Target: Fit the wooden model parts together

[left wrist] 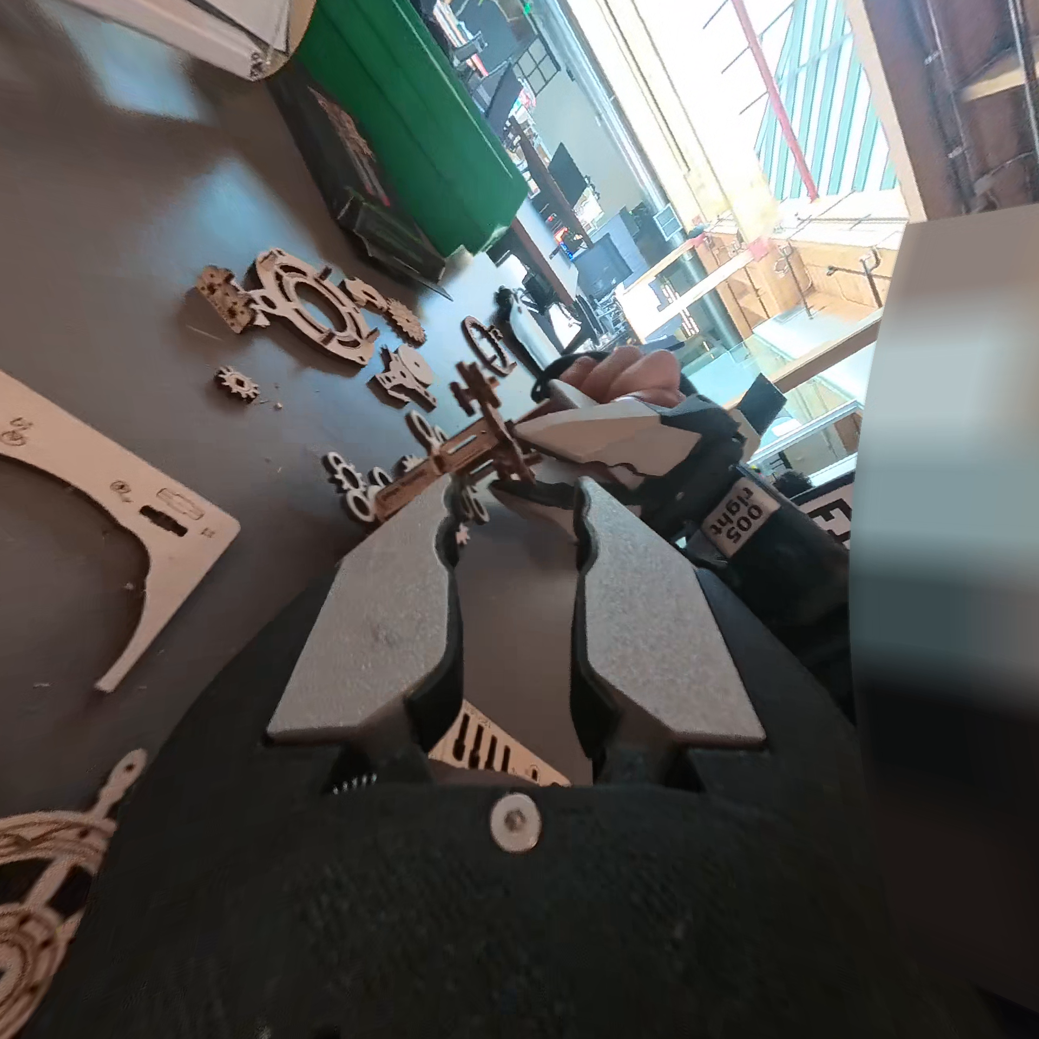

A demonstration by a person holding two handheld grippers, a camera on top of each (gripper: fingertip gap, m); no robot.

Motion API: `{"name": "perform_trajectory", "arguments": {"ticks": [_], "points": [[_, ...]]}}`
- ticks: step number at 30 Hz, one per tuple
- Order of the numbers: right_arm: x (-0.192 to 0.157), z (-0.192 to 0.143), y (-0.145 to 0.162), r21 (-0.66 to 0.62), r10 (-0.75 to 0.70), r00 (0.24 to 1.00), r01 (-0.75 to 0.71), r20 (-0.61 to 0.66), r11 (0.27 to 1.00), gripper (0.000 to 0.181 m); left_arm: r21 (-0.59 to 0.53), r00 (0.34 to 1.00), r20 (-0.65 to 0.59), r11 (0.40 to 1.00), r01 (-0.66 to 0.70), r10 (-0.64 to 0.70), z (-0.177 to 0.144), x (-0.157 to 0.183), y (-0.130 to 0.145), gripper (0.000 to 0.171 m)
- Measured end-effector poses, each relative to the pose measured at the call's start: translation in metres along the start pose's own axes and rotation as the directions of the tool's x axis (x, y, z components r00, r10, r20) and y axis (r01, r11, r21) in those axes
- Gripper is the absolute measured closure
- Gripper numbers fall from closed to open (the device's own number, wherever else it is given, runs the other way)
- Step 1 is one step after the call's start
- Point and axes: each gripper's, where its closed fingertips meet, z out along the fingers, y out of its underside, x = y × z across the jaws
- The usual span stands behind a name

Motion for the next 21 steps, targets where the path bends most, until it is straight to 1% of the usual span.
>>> {"name": "perform_trajectory", "arguments": {"ticks": [2, 5, 8, 9, 10, 13, 16, 21], "points": [[0.000, 0.000, 0.000, 0.000, 0.004, 1.000, -0.004, 0.002, 1.000, 0.167, 0.011, 0.999, -0.026, 1.000, 0.027, -0.026, -0.001, 0.001, -0.003, 0.135], [-0.001, 0.000, -0.002, 0.008, -0.002, 1.000, 0.002, 0.004, 1.000, 0.167, -0.006, 0.997, -0.063, 0.999, 0.043, -0.044, 0.002, 0.005, 0.000, 0.139], [-0.003, 0.001, -0.004, 0.018, -0.013, 1.000, 0.013, 0.007, 1.000, 0.167, -0.048, 0.998, -0.059, 0.999, 0.022, -0.025, 0.008, 0.005, 0.005, 0.149], [-0.004, 0.002, -0.003, 0.009, -0.018, 1.000, 0.018, 0.005, 1.000, 0.166, -0.054, 0.999, -0.037, 0.999, 0.007, -0.009, 0.009, 0.002, 0.006, 0.152], [-0.004, 0.003, -0.001, -0.003, -0.026, 1.000, 0.026, 0.000, 1.000, 0.163, -0.055, 1.000, -0.013, 0.998, -0.009, 0.008, 0.009, -0.001, 0.006, 0.158], [-0.004, 0.003, 0.002, -0.028, -0.051, 0.999, 0.051, -0.011, 0.998, 0.163, -0.049, 1.000, -0.013, 0.999, -0.021, 0.021, 0.009, -0.001, 0.005, 0.163], [-0.005, 0.004, 0.000, -0.025, -0.048, 0.999, 0.048, -0.005, 0.999, 0.158, -0.041, 1.000, -0.012, 0.999, -0.025, 0.025, 0.008, -0.001, 0.004, 0.163], [-0.004, 0.002, -0.002, -0.014, -0.037, 0.999, 0.036, -0.006, 0.999, 0.159, -0.034, 1.000, -0.025, 0.999, -0.011, 0.010, 0.007, -0.001, 0.003, 0.163]]}}
